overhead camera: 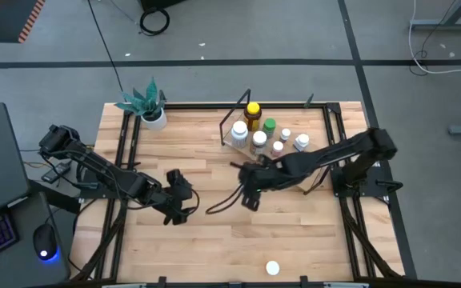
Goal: Pick and place medicine bottles onto shelf by color
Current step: Put the white and green pill bottle on the shelf
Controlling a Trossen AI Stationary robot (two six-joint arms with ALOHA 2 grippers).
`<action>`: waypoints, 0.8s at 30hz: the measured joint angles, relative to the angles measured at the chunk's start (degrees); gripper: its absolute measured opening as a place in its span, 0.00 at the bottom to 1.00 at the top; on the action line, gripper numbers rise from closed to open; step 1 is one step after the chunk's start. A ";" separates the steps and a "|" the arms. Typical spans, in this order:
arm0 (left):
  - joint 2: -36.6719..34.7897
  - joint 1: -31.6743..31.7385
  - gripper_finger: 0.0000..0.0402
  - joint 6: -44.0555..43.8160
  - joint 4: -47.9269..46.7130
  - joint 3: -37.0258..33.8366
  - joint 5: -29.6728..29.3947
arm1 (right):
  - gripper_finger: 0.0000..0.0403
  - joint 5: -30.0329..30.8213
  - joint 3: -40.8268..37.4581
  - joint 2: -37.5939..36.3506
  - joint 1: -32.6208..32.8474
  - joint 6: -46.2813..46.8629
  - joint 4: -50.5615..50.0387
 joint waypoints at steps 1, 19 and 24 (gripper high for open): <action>0.00 -0.05 0.96 -0.01 0.48 0.00 -1.25 | 0.53 0.13 -1.92 -1.73 0.00 1.93 0.08; 0.00 -0.05 0.96 2.41 5.80 0.02 -4.53 | 0.54 5.45 -29.94 -26.23 -7.07 10.54 -1.70; 0.00 -0.05 0.96 1.49 5.87 0.02 -4.50 | 0.54 5.15 -33.44 -30.32 -10.20 9.75 -2.20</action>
